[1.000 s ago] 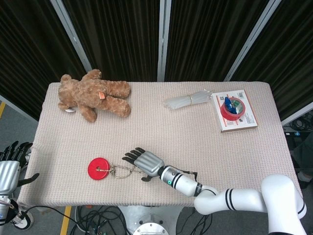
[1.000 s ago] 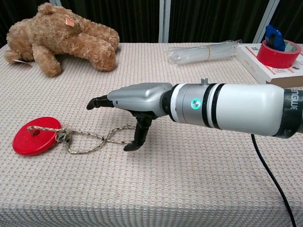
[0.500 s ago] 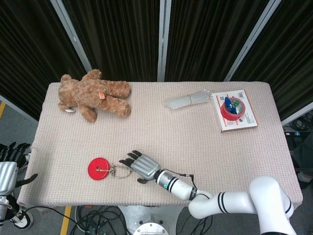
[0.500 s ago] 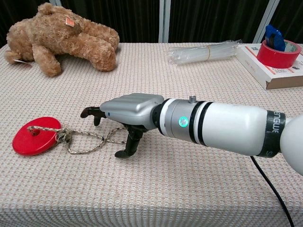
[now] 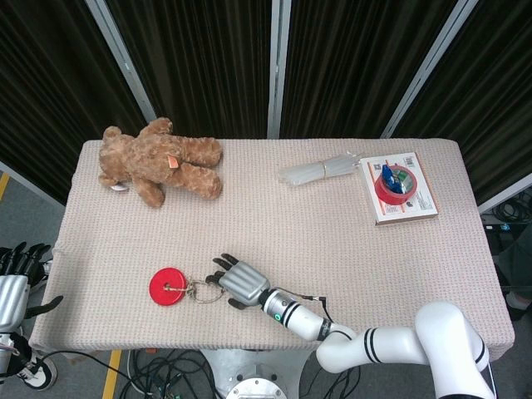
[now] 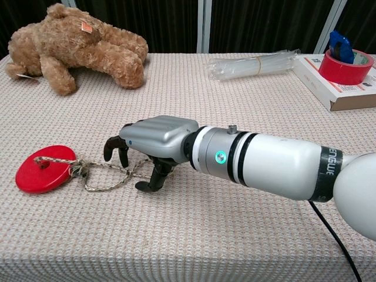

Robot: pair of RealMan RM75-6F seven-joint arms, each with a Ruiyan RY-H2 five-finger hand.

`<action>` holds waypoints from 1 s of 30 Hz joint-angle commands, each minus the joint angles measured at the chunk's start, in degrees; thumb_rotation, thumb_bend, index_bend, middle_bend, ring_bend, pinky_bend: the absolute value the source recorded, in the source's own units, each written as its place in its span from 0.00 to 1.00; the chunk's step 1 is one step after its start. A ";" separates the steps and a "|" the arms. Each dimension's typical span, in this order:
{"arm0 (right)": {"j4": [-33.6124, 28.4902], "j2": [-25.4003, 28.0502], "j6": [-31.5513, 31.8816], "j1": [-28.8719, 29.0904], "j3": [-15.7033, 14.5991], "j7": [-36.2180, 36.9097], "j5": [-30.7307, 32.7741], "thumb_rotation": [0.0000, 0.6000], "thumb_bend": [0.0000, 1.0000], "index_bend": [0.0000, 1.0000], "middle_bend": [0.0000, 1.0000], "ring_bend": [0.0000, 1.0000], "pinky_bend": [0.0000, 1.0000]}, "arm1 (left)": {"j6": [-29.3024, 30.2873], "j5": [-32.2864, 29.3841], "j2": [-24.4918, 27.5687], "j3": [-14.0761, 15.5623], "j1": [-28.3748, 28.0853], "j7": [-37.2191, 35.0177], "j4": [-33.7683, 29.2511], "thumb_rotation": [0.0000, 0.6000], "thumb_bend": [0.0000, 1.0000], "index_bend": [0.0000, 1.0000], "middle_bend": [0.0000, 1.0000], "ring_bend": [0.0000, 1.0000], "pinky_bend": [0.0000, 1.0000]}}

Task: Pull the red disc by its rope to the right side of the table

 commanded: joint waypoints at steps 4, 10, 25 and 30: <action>0.72 -0.65 1.19 -0.56 -0.35 -0.22 -0.88 1.00 0.32 0.32 0.41 0.00 0.00 | -0.16 -0.13 -0.09 0.03 0.09 -0.31 0.34 1.00 0.01 0.13 0.12 0.02 0.12; 1.30 -1.06 2.65 -1.41 -0.42 -0.23 -1.65 1.00 0.35 0.40 0.49 0.05 0.00 | -0.33 -0.20 -0.22 0.04 0.15 -0.46 0.62 1.00 0.01 0.13 0.12 0.02 0.12; 2.20 -1.97 4.17 -2.68 0.13 0.25 -2.56 1.00 0.45 0.53 0.62 0.14 0.00 | -0.51 -0.19 -0.58 0.08 0.23 -0.64 1.17 1.00 0.01 0.13 0.12 0.02 0.12; 2.53 -2.42 4.12 -2.85 0.56 0.24 -2.19 1.00 0.48 0.58 0.68 0.24 0.00 | -0.50 -0.19 -0.68 0.10 0.30 -0.83 1.38 1.00 0.01 0.13 0.12 0.02 0.12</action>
